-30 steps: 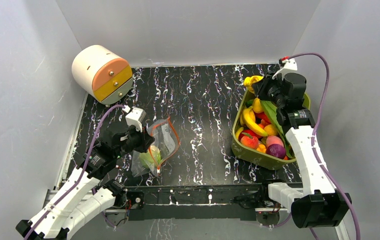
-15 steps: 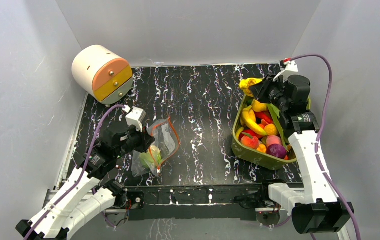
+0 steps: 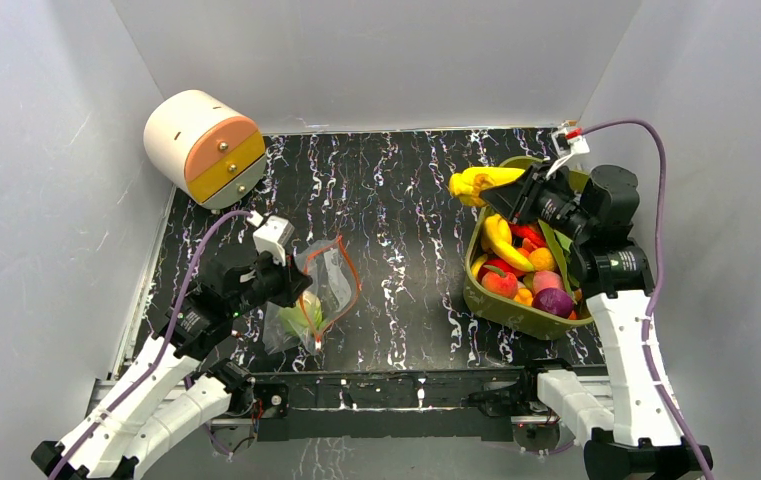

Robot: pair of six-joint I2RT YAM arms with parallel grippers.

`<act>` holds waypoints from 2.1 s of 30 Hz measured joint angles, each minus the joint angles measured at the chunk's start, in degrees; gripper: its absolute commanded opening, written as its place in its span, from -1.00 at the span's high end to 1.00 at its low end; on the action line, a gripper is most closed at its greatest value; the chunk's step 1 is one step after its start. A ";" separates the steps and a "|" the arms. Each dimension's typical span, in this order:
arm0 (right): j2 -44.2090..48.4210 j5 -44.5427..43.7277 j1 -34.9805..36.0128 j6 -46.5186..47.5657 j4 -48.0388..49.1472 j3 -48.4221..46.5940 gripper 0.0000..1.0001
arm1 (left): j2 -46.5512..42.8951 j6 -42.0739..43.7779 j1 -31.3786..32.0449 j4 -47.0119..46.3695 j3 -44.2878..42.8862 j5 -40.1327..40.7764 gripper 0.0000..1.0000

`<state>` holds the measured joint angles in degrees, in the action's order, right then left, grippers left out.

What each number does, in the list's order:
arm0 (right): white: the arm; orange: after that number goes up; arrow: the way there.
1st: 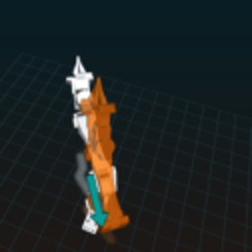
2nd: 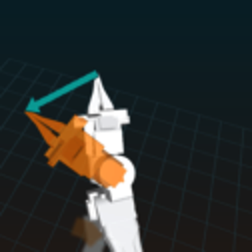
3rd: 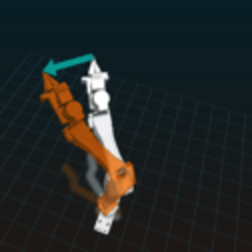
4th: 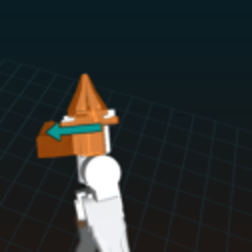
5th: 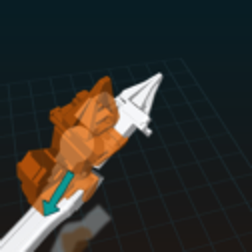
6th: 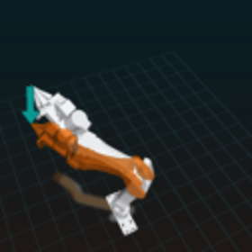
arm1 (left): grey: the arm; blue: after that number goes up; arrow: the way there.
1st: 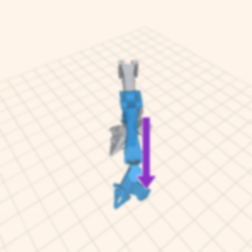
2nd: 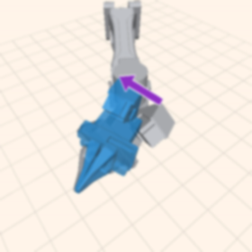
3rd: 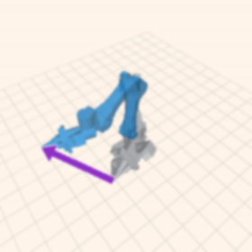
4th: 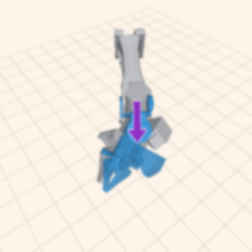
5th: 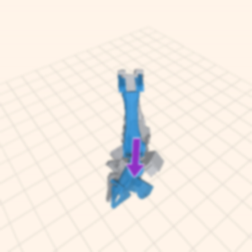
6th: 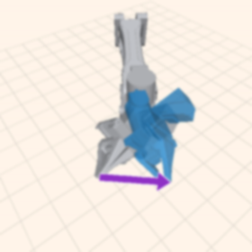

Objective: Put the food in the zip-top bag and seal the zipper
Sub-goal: Place the fake fruit in the zipper food storage bag.

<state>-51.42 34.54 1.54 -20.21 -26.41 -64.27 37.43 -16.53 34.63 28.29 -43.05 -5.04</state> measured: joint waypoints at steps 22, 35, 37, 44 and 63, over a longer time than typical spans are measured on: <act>0.13 7.63 9.64 -3.08 1.11 2.73 1.00 | 4.85 0.13 0.00 -5.29 -0.37 -2.16 1.00; -4.11 4.17 28.96 -0.57 2.21 2.21 1.00 | 5.49 0.48 0.00 -6.01 -1.95 -1.99 1.00; -5.07 3.67 33.07 0.55 2.49 2.05 1.00 | 5.49 0.48 0.00 -5.97 -1.95 -2.10 1.00; -7.41 4.50 44.19 3.26 4.31 1.07 1.00 | 5.79 0.48 0.00 -5.92 -1.95 -4.22 1.00; -8.70 19.04 48.92 1.99 15.30 6.25 1.00 | 0.83 1.62 -0.02 -8.74 0.11 -11.17 1.00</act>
<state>-60.12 53.58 50.46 -18.22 -11.11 -58.02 38.26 -14.92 34.61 19.55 -42.94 -16.21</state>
